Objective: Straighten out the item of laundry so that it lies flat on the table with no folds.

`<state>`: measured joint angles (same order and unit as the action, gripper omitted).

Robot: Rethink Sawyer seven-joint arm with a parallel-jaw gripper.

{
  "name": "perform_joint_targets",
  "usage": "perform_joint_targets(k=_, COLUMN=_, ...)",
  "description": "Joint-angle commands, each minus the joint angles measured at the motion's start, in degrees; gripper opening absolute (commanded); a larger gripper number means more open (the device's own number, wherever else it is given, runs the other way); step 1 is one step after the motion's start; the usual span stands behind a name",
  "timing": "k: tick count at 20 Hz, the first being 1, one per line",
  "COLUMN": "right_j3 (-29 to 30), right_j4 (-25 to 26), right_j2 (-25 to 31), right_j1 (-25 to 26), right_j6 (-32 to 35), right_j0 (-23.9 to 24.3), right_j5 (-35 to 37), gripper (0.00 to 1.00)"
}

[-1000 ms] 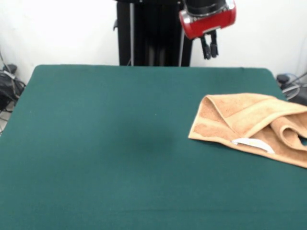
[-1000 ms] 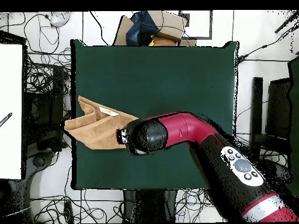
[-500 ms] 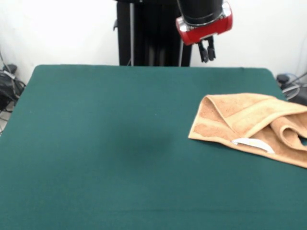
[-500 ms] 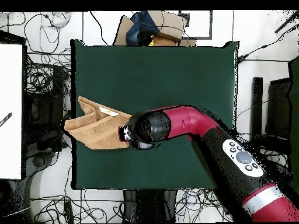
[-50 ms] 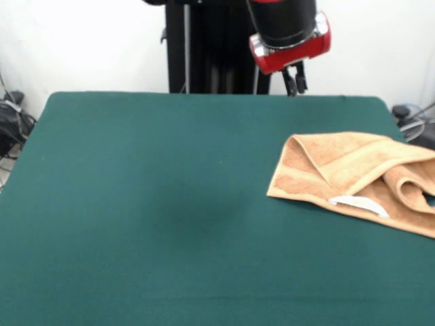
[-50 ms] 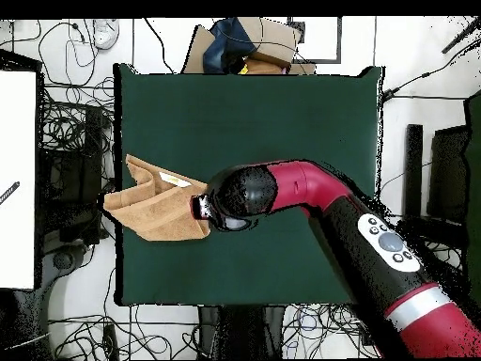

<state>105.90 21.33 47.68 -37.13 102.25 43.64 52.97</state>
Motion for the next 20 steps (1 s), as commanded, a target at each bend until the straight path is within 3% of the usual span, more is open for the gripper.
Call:
perform_joint_targets(k=1, right_j3=-3.3, right_j4=4.8, right_j2=2.1, right_j1=3.5, right_j6=-15.5, right_j0=-1.9, right_j5=5.4, gripper=0.0)
perform_joint_targets(k=13, right_j3=-7.0, right_j4=5.0, right_j2=3.8, right_j1=5.9, right_j6=-24.4, right_j0=-1.8, right_j5=9.4, gripper=0.0)
perform_joint_targets(k=20, right_j3=-11.7, right_j4=7.3, right_j2=3.3, right_j1=9.8, right_j6=-37.5, right_j0=-2.6, right_j5=12.6, gripper=0.0)
